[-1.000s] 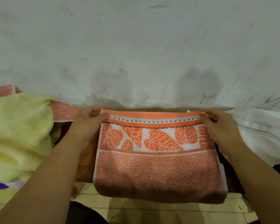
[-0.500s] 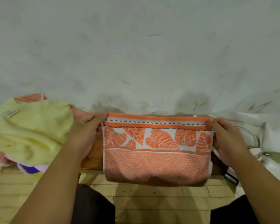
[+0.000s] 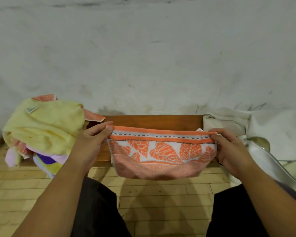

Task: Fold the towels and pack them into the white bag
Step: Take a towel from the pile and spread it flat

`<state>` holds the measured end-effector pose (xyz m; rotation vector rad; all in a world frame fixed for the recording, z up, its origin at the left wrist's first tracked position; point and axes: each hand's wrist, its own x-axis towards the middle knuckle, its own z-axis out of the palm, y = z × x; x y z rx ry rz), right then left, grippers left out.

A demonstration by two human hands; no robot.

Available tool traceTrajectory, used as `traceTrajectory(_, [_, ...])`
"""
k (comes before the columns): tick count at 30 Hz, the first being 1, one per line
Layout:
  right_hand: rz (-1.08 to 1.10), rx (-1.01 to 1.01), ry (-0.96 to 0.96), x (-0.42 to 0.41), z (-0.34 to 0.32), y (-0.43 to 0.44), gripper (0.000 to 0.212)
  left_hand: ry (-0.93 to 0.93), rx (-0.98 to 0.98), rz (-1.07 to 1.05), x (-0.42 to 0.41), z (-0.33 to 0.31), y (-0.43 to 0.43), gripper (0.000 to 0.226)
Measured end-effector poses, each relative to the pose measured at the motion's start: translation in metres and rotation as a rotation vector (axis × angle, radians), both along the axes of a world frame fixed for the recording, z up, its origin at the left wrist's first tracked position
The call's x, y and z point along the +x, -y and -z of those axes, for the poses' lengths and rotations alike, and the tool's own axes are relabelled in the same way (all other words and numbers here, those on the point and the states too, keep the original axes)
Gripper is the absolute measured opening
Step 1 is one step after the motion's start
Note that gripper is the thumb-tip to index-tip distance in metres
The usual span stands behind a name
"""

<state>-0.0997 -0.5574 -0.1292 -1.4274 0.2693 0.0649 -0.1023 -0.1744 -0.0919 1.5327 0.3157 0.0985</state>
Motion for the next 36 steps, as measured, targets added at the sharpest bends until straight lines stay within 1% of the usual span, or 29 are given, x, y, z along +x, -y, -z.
traceTrajectory(2, [-0.024, 0.031, -0.012, -0.006, 0.000, 0.001, 0.022, -0.011, 0.048, -0.008, -0.006, 0.000, -0.005, 0.015])
traceTrajectory(4, [-0.049, 0.054, -0.016, -0.011, 0.000, 0.000, 0.027, -0.018, 0.073, 0.005, -0.013, 0.001, -0.010, 0.018])
traceTrajectory(7, [-0.075, 0.081, -0.021, -0.017, -0.002, -0.003, 0.030, -0.039, 0.061, 0.040, -0.020, -0.002, -0.013, 0.020])
traceTrajectory(9, [-0.065, 0.084, -0.026, -0.018, -0.002, -0.005, 0.028, -0.044, 0.047, 0.062, -0.022, -0.003, -0.015, 0.020])
traceTrajectory(12, [-0.040, 0.077, -0.032, -0.018, -0.002, -0.009, 0.021, -0.047, 0.026, 0.068, -0.021, -0.001, -0.019, 0.029])
traceTrajectory(15, [-0.018, 0.087, -0.024, -0.016, -0.001, -0.012, 0.023, -0.057, 0.023, 0.081, -0.020, 0.000, -0.019, 0.031])
traceTrajectory(22, [-0.035, 0.058, -0.024, -0.016, 0.001, -0.008, 0.024, -0.062, 0.046, 0.073, -0.012, 0.008, -0.021, 0.028])
traceTrajectory(27, [-0.046, 0.005, -0.006, -0.013, 0.009, -0.004, 0.045, -0.036, 0.037, 0.026, -0.008, 0.011, -0.021, 0.033])
traceTrajectory(29, [-0.043, -0.032, 0.005, -0.012, 0.011, -0.003, 0.050, -0.044, 0.047, 0.018, -0.007, 0.013, -0.021, 0.034])
traceTrajectory(31, [-0.050, -0.092, 0.030, -0.012, 0.011, -0.002, 0.047, -0.052, 0.070, 0.025, -0.006, 0.014, -0.021, 0.031])
traceTrajectory(33, [-0.073, -0.171, 0.061, -0.013, 0.011, -0.001, 0.035, -0.044, 0.109, 0.037, -0.006, 0.015, -0.022, 0.028])
traceTrajectory(34, [-0.078, -0.205, 0.073, -0.014, 0.010, -0.001, 0.028, -0.038, 0.134, 0.039, -0.006, 0.015, -0.023, 0.029])
traceTrajectory(36, [-0.059, -0.267, 0.098, -0.015, 0.008, -0.002, 0.017, -0.023, 0.176, 0.033, -0.006, 0.016, -0.025, 0.038])
